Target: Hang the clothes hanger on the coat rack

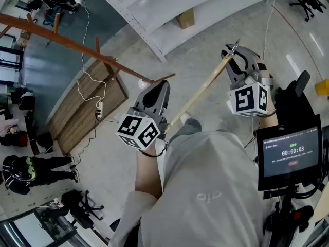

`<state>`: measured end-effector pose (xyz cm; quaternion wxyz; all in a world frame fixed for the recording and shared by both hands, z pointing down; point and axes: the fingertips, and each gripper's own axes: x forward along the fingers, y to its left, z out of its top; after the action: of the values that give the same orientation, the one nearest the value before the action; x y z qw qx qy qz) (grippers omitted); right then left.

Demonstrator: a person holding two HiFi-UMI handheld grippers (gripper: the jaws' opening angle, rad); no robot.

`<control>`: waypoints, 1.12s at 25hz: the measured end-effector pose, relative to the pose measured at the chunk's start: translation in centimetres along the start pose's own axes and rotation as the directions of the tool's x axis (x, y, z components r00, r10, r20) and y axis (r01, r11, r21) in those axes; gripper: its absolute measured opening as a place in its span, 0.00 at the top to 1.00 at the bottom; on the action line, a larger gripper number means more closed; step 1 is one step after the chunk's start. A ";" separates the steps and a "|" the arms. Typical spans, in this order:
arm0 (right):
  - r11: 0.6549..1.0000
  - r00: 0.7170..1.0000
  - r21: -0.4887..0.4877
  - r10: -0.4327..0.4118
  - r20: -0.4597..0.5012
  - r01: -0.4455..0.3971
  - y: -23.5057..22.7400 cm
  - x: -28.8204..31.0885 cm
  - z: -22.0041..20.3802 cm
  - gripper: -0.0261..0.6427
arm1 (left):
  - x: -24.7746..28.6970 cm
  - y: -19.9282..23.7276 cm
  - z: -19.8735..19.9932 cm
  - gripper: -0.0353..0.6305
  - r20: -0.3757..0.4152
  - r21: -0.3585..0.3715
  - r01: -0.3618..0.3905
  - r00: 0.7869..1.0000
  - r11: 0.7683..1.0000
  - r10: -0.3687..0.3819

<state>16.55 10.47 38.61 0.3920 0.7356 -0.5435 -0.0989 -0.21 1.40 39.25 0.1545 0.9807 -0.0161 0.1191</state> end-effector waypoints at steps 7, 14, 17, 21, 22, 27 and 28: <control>1.000 1.000 0.012 -0.022 0.014 0.022 -1.8 6.8 5.4 0.83 | 0.3 6.3 6.1 0.94 0.015 0.019 0.019 1.000 1.000 -0.019; 1.000 0.998 -0.026 0.010 0.057 -0.009 -2.9 8.0 8.3 0.83 | -1.0 6.6 7.7 0.94 0.048 0.001 -0.025 0.999 1.000 0.025; 0.998 0.996 -0.043 0.049 0.079 -0.046 -3.2 11.1 11.0 0.83 | -1.7 9.2 9.8 0.94 0.069 -0.017 -0.067 0.995 0.998 0.068; 0.993 0.989 -0.072 0.097 0.111 -0.089 -3.4 12.9 13.4 0.83 | -2.8 10.3 11.3 0.94 0.095 -0.030 -0.117 0.988 0.993 0.119; 0.991 0.986 -0.081 0.112 0.124 -0.103 -3.5 14.0 13.1 0.83 | -2.2 10.9 11.2 0.94 0.100 -0.030 -0.137 0.985 0.990 0.139; 0.980 0.962 -0.116 0.185 0.202 -0.164 -4.4 23.9 11.4 0.83 | 3.1 16.9 11.4 0.94 0.134 -0.032 -0.243 0.960 0.970 0.245; 0.978 0.956 -0.124 0.194 0.219 -0.170 -4.2 25.0 11.6 0.83 | 3.2 17.7 11.4 0.94 0.144 -0.030 -0.263 0.953 0.964 0.265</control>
<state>22.73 -16.47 34.95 0.3717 0.6446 -0.6448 -0.1748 4.31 -18.95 34.82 0.1406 0.9750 -0.1589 0.0659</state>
